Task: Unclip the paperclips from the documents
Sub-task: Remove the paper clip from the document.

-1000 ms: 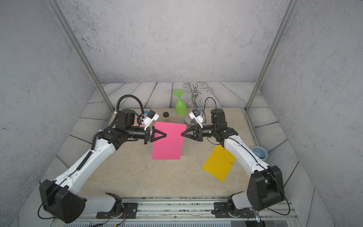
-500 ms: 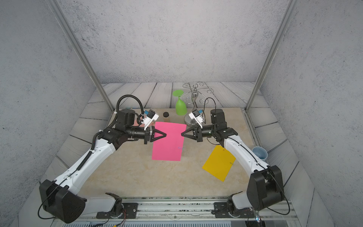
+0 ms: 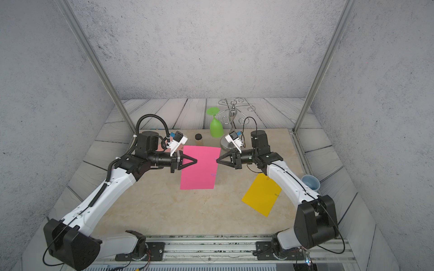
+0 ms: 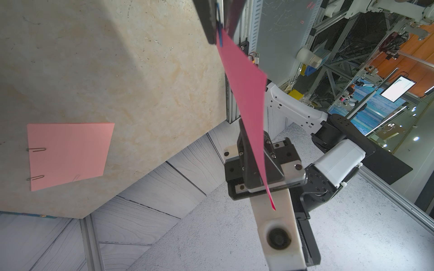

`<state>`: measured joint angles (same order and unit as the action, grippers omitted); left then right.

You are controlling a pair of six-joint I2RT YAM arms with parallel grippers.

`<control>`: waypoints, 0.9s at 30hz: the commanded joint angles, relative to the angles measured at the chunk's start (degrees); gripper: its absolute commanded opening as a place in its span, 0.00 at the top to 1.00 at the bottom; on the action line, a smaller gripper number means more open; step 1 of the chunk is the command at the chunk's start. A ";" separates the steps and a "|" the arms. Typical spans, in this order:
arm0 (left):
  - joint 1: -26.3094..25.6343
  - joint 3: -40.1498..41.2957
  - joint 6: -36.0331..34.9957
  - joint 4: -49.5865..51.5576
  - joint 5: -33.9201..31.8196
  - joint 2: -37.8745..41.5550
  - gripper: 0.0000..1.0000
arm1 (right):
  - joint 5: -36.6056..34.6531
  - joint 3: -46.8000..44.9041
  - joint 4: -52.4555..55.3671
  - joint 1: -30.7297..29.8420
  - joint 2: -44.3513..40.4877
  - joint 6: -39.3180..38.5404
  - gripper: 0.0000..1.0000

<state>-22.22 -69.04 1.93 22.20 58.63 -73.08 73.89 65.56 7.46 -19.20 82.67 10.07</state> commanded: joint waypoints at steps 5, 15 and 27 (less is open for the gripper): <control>0.54 0.95 -0.54 -1.59 0.35 1.49 1.00 | 1.09 0.72 -0.67 0.13 0.87 0.75 0.94; 0.51 1.34 -1.22 -0.89 0.68 2.15 1.00 | 1.83 0.89 -2.17 0.16 1.23 2.62 0.80; 0.52 1.96 -1.06 -0.87 0.48 2.67 1.00 | 1.61 0.62 -3.66 0.13 1.00 3.70 0.94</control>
<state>-22.17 -67.83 1.52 21.56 58.37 -71.64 74.78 65.58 4.36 -19.20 82.83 13.72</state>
